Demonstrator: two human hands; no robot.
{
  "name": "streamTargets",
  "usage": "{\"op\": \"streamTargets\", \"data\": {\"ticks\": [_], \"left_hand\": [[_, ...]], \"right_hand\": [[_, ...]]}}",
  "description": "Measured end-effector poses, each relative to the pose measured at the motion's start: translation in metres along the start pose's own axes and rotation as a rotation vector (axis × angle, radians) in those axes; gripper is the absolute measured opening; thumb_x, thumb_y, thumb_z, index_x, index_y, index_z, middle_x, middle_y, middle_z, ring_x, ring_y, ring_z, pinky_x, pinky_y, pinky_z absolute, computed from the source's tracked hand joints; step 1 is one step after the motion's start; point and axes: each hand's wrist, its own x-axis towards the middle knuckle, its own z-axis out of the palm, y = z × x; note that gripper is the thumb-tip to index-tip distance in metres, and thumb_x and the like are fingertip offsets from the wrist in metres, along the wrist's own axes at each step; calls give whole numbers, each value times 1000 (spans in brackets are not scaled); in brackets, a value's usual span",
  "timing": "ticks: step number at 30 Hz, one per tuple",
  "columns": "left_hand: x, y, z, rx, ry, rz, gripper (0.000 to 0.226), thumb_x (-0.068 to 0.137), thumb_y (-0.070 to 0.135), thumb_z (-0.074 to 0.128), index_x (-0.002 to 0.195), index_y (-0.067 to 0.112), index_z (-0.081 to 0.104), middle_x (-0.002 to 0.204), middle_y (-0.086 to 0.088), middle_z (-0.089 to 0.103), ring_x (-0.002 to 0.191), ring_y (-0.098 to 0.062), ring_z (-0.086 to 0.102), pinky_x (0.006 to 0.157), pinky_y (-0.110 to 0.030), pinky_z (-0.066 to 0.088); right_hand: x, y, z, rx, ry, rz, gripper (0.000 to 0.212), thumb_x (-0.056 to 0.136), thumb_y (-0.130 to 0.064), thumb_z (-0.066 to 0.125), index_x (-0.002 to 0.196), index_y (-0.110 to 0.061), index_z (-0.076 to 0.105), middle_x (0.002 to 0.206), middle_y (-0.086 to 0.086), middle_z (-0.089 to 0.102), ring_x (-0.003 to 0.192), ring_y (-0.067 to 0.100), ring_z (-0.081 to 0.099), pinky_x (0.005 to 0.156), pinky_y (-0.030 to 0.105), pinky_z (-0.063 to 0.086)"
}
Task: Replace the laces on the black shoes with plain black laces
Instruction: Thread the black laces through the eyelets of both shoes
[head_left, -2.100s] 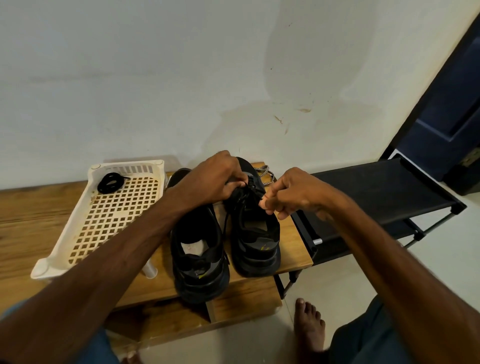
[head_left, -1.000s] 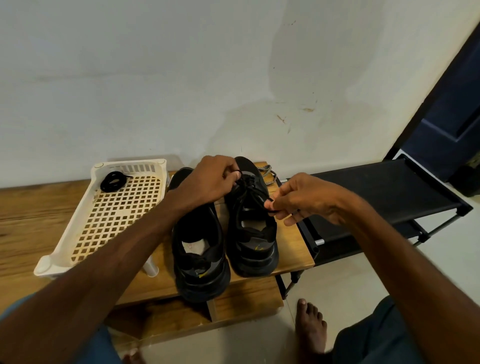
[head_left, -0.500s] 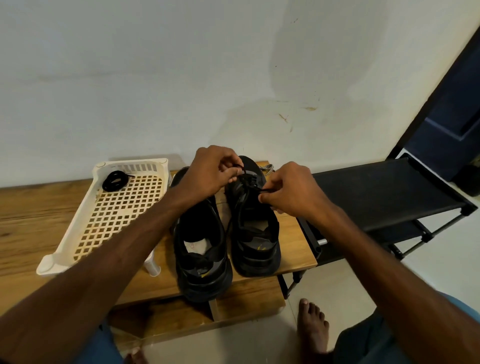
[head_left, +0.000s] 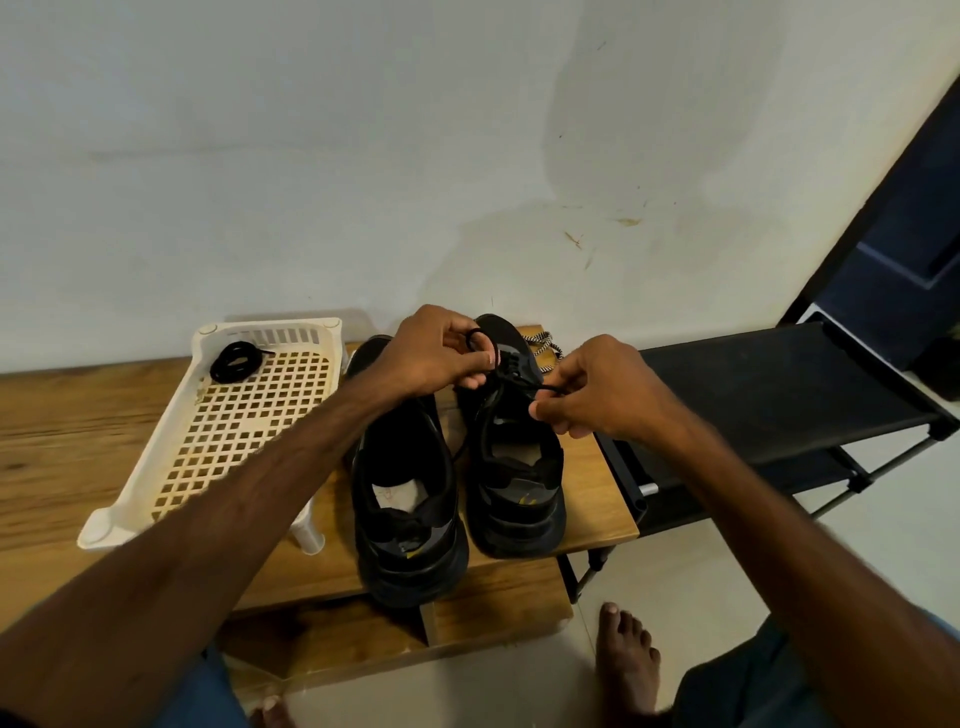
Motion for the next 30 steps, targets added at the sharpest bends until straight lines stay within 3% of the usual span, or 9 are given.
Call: {"op": "streamTargets", "data": {"ticks": [8,15,21,23,26,30], "left_hand": [[-1,-1,7,103,238,184,12,89,7,76,101,5,76,85,-5,77,65,-9,74,64,-17,59],[0,1,8,12,48,8,23,90,9,76,112,7,70,91,-10,75,77,-20,77,74,-35,65],[-3,2,7,-21,-12,-23,21,90,11,76,111,8,73,95,-11,74,83,-21,77,75,-31,64],[-3,1,9,-13,-8,-27,21,90,11,77,110,7,73,95,-11,75,82,-22,77,75,-30,64],[-2,0,9,5,-5,-25,21,89,12,77,110,8,73,96,-9,76,80,-23,77,78,-32,64],[-2,-1,9,6,-5,-15,19,90,9,76,109,8,74,100,-9,76,81,-22,77,77,-30,64]], "right_hand": [[-3,4,-4,34,-123,76,11,82,-20,85,82,-12,78,73,2,77,69,11,75,60,20,58],[-2,5,-2,57,-102,66,25,76,-31,87,89,-14,75,78,4,77,70,12,76,58,21,58],[-1,-3,14,-65,140,-83,17,82,-29,86,91,-16,79,77,-3,74,67,9,71,67,31,63],[-1,-3,14,-78,171,-106,12,83,-27,85,88,-17,81,74,-5,73,63,4,68,65,29,62],[-3,2,12,-58,113,-76,10,83,-27,85,79,-20,79,65,-3,72,56,2,68,58,22,58],[-8,12,7,30,1,-1,13,81,-27,85,81,-16,77,70,-3,76,65,9,74,58,21,60]]}}
